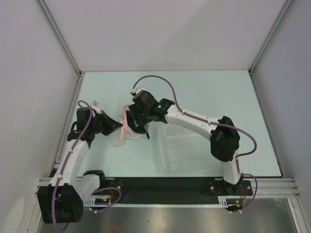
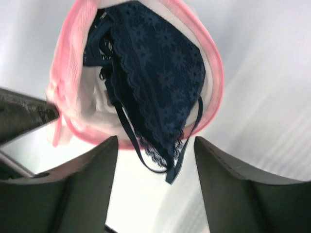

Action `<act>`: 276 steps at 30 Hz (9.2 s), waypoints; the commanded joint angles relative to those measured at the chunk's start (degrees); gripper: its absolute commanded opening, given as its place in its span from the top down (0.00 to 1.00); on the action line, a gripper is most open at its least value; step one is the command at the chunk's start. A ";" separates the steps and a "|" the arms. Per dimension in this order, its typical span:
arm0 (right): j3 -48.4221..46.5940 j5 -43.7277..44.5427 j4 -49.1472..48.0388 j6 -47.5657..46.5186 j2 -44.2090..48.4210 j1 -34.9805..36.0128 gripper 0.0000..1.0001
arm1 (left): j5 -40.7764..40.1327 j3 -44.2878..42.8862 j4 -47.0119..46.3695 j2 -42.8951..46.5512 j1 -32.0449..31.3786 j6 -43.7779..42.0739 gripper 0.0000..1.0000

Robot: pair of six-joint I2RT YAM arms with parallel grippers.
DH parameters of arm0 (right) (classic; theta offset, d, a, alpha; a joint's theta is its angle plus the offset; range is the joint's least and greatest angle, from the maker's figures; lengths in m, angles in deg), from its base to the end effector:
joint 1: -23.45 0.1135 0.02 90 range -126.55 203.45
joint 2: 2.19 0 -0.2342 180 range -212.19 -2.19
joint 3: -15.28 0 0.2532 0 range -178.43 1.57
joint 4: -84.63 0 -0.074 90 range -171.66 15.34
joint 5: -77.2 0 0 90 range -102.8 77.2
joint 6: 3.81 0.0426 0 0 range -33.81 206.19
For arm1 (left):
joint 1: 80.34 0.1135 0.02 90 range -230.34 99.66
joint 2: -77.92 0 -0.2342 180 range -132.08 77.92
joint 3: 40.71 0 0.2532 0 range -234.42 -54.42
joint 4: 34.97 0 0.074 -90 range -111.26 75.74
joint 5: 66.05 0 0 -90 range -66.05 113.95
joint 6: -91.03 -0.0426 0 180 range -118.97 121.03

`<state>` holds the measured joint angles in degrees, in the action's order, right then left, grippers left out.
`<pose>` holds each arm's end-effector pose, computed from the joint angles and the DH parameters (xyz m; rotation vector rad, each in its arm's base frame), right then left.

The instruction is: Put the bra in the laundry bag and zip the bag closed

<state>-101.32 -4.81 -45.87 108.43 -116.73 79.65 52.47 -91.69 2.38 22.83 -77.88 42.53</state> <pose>0.2546 0.3697 0.2501 -0.6495 2.3543 0.4691 0.2227 -0.0108 0.2136 -0.6284 2.2749 -0.9149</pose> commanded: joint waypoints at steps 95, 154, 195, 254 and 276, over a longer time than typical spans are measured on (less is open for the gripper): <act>3.22 -3.86 -0.27 -1.58 6.00 -6.63 1.00 | -6.89 -3.59 5.54 0.07 7.74 -7.83 1.00; 6.83 -8.94 -13.99 -2.99 3.71 -10.68 0.99 | -52.30 -15.00 21.36 7.04 -14.37 0.78 1.00; 28.89 -10.53 -21.46 17.30 23.31 -20.00 0.14 | -21.14 -41.39 5.45 -26.31 -28.67 -16.62 0.32; 15.18 -0.26 -15.06 10.47 3.17 -14.10 0.37 | -4.25 -5.34 -10.11 -21.03 -4.48 -3.61 0.43; 32.48 -18.64 -28.39 22.75 21.73 -7.35 0.01 | -1.11 -1.05 2.82 8.85 -4.30 -8.80 0.39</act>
<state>-71.94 -21.66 -66.06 122.74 -97.32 68.35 46.30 -94.84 2.88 28.08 -82.08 34.00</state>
